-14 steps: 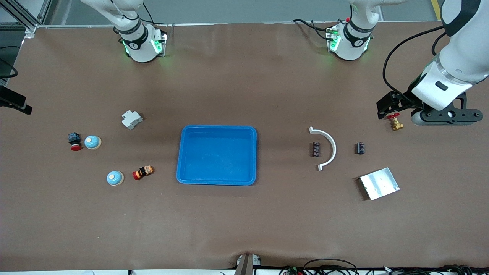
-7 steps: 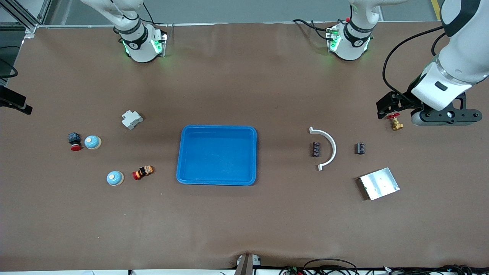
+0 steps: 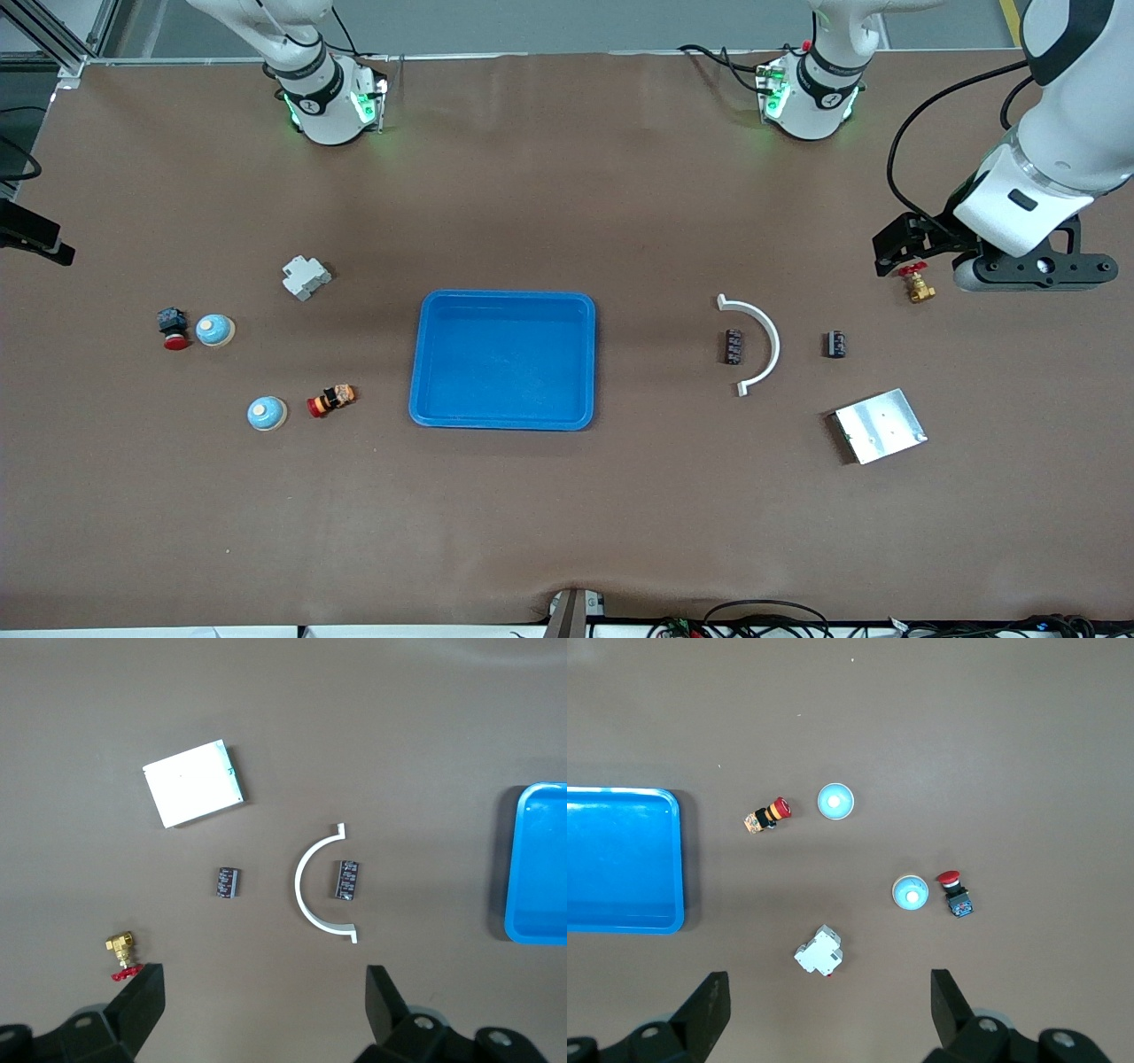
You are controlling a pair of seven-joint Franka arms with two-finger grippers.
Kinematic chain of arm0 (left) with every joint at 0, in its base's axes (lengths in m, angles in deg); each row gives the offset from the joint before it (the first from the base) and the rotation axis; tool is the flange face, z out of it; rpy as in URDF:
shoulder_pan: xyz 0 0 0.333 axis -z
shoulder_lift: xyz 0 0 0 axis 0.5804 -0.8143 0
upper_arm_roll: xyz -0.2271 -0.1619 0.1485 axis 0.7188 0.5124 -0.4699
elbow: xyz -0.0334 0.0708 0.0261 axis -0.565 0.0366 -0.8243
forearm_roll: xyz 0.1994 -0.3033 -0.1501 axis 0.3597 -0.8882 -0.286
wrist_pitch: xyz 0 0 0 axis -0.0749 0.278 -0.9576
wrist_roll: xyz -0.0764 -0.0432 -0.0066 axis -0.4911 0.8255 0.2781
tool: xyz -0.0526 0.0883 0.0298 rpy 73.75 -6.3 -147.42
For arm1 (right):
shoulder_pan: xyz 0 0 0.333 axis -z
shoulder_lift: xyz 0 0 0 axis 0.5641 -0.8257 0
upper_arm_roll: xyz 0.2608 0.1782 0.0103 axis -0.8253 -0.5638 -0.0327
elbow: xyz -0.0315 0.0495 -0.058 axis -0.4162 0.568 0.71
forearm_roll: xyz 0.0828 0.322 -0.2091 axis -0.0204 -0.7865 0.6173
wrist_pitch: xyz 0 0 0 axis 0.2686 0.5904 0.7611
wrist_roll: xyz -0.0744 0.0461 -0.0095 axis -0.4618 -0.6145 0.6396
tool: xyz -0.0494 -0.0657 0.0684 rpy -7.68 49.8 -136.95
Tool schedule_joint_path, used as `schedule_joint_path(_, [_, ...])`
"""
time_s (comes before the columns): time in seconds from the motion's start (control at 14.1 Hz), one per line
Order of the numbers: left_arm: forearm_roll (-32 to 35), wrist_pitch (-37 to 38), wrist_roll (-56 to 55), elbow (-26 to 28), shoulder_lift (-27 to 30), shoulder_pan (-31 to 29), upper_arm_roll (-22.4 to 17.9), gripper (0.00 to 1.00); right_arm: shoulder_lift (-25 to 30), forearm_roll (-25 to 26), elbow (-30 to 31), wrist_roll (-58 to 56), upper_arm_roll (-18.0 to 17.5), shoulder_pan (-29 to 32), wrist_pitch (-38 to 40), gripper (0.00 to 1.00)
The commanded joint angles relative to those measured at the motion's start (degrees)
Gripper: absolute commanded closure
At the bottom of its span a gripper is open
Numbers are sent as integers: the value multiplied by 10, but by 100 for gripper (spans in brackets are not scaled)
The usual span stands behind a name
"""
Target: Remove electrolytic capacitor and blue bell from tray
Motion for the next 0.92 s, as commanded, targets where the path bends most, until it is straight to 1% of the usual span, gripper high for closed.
schedule_joint_path(0.0, [-11, -8, 14, 20, 14, -3, 4, 0, 8, -5, 3, -6, -8, 9, 1, 0])
schedule_joint_path(0.64, [-11, -12, 13, 37, 25, -1, 6, 0, 9, -3, 3, -6, -9, 7, 1, 0])
schedule_joint_path(0.71, [-10, -12, 13, 43, 25, -1, 10, 0, 9, -3, 3, -6, -9, 7, 1, 0])
schedule_joint_path(0.78, [-10, -16, 12, 61, 32, -2, 19, 0, 9, -3, 3, -6, -9, 7, 1, 0])
schedule_joint_path(0.85, [-10, -35, 1, 71, 33, -1, 25, 0, 9, -3, 3, -6, -9, 7, 1, 0])
